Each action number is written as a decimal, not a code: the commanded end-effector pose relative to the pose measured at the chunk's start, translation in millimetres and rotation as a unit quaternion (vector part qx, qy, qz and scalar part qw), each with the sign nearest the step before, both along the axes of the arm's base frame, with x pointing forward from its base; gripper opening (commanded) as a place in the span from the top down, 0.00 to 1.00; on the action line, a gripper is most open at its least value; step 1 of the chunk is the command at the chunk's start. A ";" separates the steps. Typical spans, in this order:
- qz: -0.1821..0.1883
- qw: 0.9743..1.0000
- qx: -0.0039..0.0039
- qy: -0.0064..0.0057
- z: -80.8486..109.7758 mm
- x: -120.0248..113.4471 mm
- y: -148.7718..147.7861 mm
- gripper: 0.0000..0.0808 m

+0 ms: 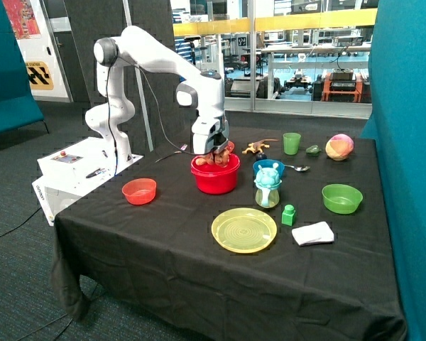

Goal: Hide the teddy bear in the red bowl

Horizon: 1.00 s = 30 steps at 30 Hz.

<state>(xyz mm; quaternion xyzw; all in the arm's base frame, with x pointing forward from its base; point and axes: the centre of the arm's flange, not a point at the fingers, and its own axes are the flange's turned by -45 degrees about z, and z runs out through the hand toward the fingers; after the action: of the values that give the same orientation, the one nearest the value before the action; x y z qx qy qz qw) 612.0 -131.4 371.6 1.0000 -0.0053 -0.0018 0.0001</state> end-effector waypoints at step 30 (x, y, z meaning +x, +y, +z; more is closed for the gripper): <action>0.017 1.000 0.000 -0.002 -22.8 1.6 -4.5 0.04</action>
<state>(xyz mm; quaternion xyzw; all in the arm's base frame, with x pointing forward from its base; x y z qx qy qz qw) 624.2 -136.4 349.3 0.9999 0.0081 -0.0060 -0.0011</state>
